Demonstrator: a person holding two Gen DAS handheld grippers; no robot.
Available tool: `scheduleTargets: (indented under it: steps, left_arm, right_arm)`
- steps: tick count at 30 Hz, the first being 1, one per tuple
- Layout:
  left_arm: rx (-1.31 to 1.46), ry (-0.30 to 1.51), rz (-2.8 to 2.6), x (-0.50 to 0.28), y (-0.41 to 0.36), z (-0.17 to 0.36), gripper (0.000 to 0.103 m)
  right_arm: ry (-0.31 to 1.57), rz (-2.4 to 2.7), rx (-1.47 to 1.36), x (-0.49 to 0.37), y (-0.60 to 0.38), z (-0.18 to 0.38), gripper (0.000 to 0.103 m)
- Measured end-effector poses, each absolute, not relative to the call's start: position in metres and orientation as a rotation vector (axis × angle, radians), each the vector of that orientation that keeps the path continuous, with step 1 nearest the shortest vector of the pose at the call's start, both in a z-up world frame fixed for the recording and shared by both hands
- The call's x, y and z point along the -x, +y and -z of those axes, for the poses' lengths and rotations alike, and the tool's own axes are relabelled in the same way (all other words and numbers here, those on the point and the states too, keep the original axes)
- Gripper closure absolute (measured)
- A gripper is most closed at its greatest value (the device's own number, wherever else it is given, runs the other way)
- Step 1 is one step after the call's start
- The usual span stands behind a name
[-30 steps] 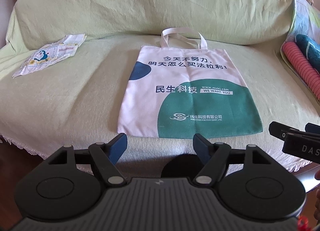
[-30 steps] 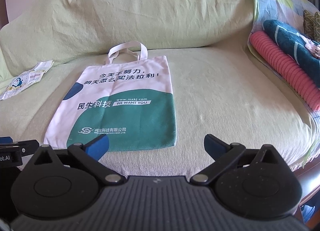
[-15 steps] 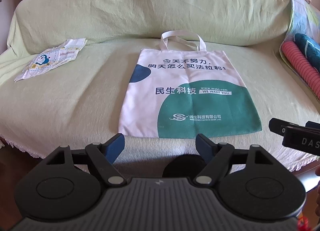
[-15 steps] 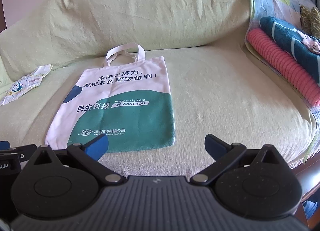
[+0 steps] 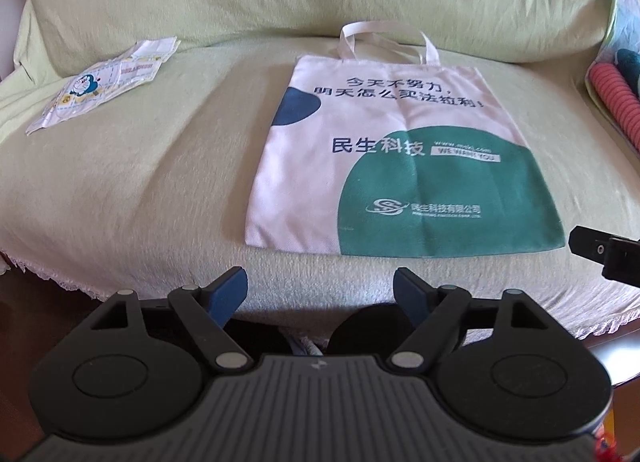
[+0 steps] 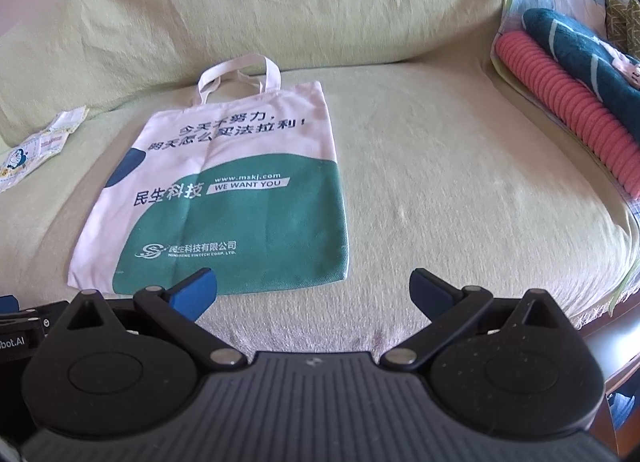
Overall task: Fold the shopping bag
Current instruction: 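Move both grippers toward the bag's bottom edge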
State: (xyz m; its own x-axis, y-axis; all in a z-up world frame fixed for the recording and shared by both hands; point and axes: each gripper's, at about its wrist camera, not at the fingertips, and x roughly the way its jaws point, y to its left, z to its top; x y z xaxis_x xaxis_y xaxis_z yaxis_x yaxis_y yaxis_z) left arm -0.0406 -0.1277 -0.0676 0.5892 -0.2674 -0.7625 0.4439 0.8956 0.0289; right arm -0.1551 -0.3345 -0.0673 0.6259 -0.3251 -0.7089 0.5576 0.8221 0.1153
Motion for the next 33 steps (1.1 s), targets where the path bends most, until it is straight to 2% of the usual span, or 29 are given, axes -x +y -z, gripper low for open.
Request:
scheduleTargets:
  steps: [7, 16, 22, 28, 30, 33]
  left_arm:
    - [-0.123, 0.892, 0.365, 0.003, -0.111, 0.096, 0.018]
    - [0.252, 0.941, 0.394, -0.046, -0.081, 0.13, 0.018]
    - [0.364, 0.942, 0.396, -0.064, -0.073, 0.145, 0.018]
    - [0.327, 0.919, 0.424, -0.063, -0.08, 0.141, 0.023]
    - [0.345, 0.923, 0.442, -0.064, -0.082, 0.139, 0.029]
    - [0.344, 0.929, 0.432, -0.065, -0.085, 0.138, 0.029]
  right_arm:
    - [0.772, 0.507, -0.398, 0.148, -0.352, 0.096, 0.002]
    - [0.746, 0.467, -0.419, 0.135, -0.359, 0.11, 0.002]
    - [0.766, 0.476, -0.412, 0.122, -0.363, 0.113, 0.002]
    - [0.81, 0.521, -0.372, 0.106, -0.365, 0.111, 0.002]
    - [0.82, 0.534, -0.355, 0.102, -0.365, 0.109, 0.002]
    - [0.833, 0.552, -0.35, 0.096, -0.365, 0.105, 0.002]
